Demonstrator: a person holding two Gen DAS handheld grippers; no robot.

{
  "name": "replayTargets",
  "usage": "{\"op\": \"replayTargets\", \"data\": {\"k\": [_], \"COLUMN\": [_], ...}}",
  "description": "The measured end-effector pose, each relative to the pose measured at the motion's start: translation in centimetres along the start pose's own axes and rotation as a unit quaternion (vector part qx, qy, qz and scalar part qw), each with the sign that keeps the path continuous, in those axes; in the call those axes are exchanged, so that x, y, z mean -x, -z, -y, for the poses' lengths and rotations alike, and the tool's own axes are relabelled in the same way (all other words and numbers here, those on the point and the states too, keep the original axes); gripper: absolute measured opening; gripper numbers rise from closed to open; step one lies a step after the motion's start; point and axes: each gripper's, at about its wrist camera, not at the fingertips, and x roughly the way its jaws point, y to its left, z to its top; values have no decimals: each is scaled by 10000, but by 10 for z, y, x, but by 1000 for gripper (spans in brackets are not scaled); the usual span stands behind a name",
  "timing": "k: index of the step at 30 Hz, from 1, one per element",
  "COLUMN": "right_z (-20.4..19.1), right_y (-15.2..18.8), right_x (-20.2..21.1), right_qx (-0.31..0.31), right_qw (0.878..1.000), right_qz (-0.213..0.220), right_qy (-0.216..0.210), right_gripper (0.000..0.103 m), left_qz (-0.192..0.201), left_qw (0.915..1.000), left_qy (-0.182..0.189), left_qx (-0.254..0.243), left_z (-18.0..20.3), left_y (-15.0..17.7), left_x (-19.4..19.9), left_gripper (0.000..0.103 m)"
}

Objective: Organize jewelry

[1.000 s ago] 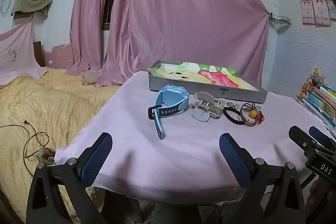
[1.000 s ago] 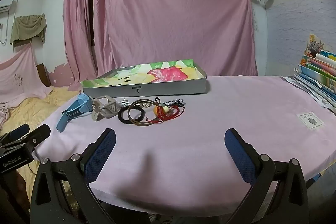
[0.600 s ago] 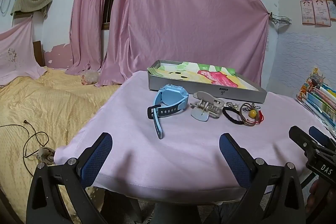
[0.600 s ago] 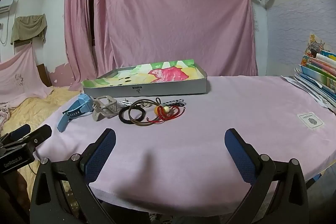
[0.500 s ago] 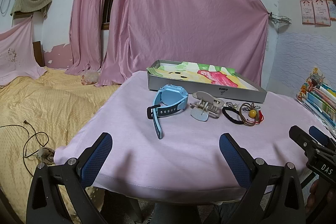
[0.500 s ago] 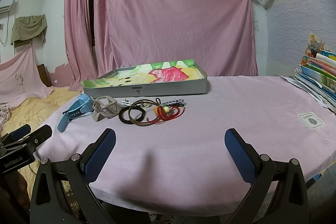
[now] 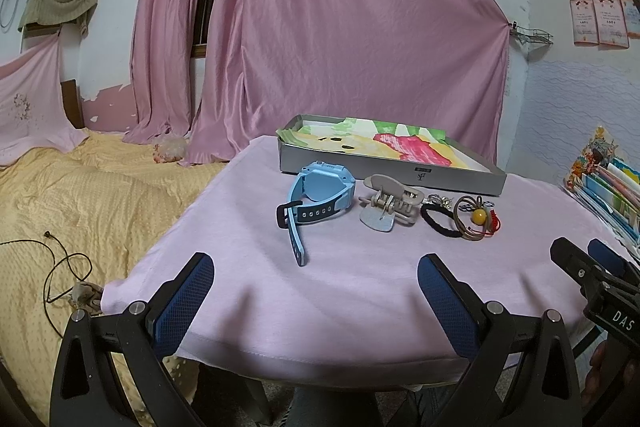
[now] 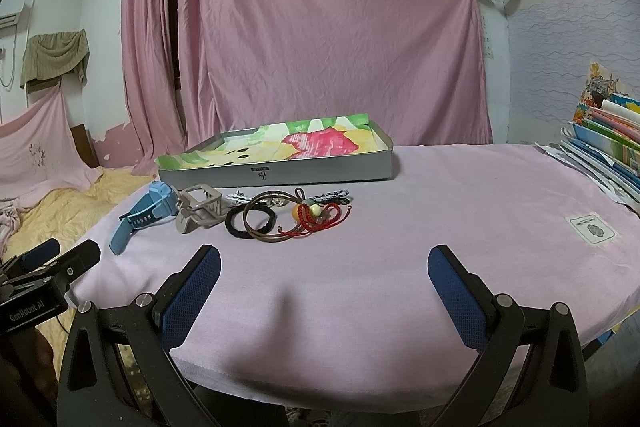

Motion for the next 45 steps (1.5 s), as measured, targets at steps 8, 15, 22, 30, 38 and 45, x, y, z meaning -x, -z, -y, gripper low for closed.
{"op": "replayTargets", "data": {"k": [8,15,22,30,38,45], "right_z": [0,0,0,0,0,-1], "right_y": [-1,-1,-1,-1,-1,-1], "right_x": [-1,0,0,0,2,2], "right_qx": [-9,-13,-9,-12,-18,-15], "right_qw": [10000,10000,10000,10000,10000,10000], "right_qz": [-8,-2,-8,7,22,23], "right_qy": [-8,-10,-5,-10,-17,-17], "right_gripper": [102,102,102,102,102,102], "left_qz": [-5,-8,-4,-1,-2,2], "left_qw": [10000,10000,10000,10000,10000,10000], "left_qy": [4,2,9,10,15,17], "left_qx": [-9,-9,-12,-12,-11,-7], "left_z": [0,0,0,2,4,4], "left_y": [0,0,0,0,1,1], "left_x": [0,0,0,0,-4,-4], "left_gripper": [102,102,102,102,102,102]}}
